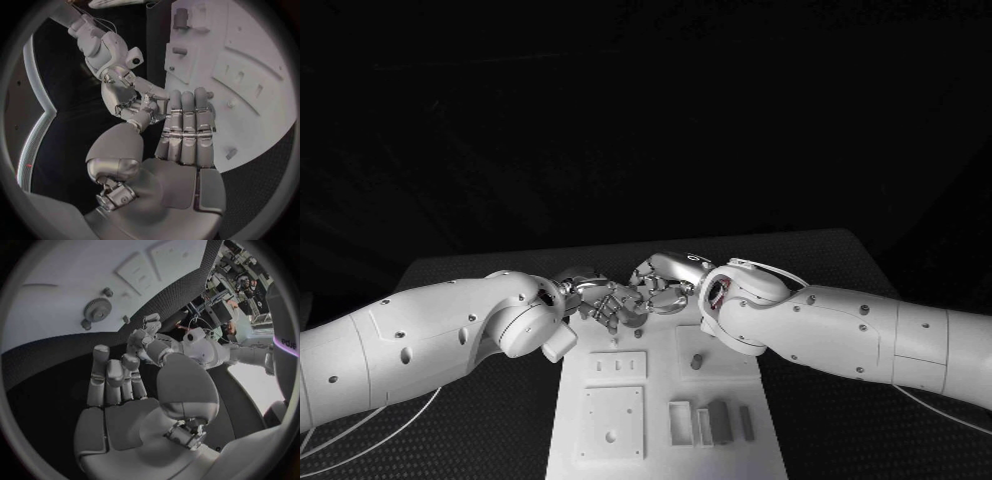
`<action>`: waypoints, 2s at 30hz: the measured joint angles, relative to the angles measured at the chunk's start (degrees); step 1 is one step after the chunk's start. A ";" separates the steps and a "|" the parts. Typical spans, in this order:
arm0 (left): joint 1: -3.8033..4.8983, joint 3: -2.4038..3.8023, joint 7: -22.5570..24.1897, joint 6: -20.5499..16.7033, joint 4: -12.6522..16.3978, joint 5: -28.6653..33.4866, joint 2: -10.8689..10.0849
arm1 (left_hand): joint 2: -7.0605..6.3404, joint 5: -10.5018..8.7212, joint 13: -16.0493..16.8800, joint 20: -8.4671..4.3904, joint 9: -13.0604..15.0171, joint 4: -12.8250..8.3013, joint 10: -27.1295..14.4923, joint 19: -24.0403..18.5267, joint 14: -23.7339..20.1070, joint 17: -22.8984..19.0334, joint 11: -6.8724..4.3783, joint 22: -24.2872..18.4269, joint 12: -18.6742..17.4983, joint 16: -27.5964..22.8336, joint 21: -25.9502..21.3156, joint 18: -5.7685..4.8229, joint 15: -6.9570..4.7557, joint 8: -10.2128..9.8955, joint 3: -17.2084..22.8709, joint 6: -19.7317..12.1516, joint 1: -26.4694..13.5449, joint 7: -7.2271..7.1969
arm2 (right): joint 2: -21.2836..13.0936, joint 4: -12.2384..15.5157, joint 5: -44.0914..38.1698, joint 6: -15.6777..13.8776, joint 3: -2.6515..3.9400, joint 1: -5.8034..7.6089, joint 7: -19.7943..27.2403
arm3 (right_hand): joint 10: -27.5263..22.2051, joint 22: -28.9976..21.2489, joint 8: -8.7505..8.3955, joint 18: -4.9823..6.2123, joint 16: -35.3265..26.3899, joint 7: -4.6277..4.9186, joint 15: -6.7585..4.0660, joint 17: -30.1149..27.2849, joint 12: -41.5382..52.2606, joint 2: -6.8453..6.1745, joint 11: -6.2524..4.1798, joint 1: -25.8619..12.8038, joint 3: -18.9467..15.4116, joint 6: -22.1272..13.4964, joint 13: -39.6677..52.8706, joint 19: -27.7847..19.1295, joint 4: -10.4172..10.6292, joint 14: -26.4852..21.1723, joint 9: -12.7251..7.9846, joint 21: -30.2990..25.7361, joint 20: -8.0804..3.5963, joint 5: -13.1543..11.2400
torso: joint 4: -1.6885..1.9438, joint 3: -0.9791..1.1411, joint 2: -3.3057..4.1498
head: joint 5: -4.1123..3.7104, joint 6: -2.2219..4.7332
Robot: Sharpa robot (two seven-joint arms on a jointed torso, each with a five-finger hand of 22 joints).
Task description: Assemble the parts on the task board
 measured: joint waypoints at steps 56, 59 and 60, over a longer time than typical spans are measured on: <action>-0.01 -0.02 -1.26 0.70 0.05 -0.46 0.02 | -0.32 -0.23 2.42 -0.62 1.14 0.04 0.92 0.62 0.27 0.81 -0.32 2.77 0.22 1.37 0.04 -0.82 -0.27 0.40 2.48 0.87 0.98 -0.47 | -0.06 0.80 -0.56 -0.08 -0.03 -0.35 -1.09 | 0.01 0.00 0.05 -0.05 0.00 -0.13 -0.20 0.01 0.00 0.09 0.01 -0.13 -0.22 0.14 0.00 0.21 -0.23 0.16 0.01 0.00 -0.21 -0.01 | -0.03 0.02 0.01 | 0.05 -0.51; -0.01 -0.02 -1.18 0.70 0.16 -0.46 -0.08 | 0.10 -0.13 2.67 -0.56 1.30 -0.33 1.14 0.98 0.58 1.00 -0.52 2.99 0.22 1.76 0.04 -0.47 -0.58 0.74 2.86 0.87 0.90 -0.48 | -0.17 0.96 -0.57 -0.15 -0.01 -0.40 -1.12 | 0.00 0.00 0.05 -0.05 0.00 -0.14 -0.19 0.01 0.00 0.08 0.01 -0.13 -0.22 0.15 0.00 0.21 -0.23 0.15 0.01 0.00 -0.21 -0.01 | -0.03 0.00 0.00 | 0.08 -0.51; -0.01 -0.01 -1.15 0.70 0.19 -0.46 -0.12 | 0.11 -0.12 2.78 -0.72 1.43 -0.33 1.24 1.13 0.60 1.11 -0.62 3.09 0.36 1.78 0.04 -0.43 -0.60 0.81 3.36 0.89 0.90 -0.46 | -0.23 1.04 -0.57 -0.18 -0.01 -0.41 -1.12 | 0.00 0.00 0.05 -0.05 0.00 -0.14 -0.19 0.01 0.00 0.08 0.01 -0.12 -0.22 0.15 0.00 0.21 -0.23 0.15 0.01 0.00 -0.21 -0.01 | -0.03 0.00 0.00 | 0.08 -0.51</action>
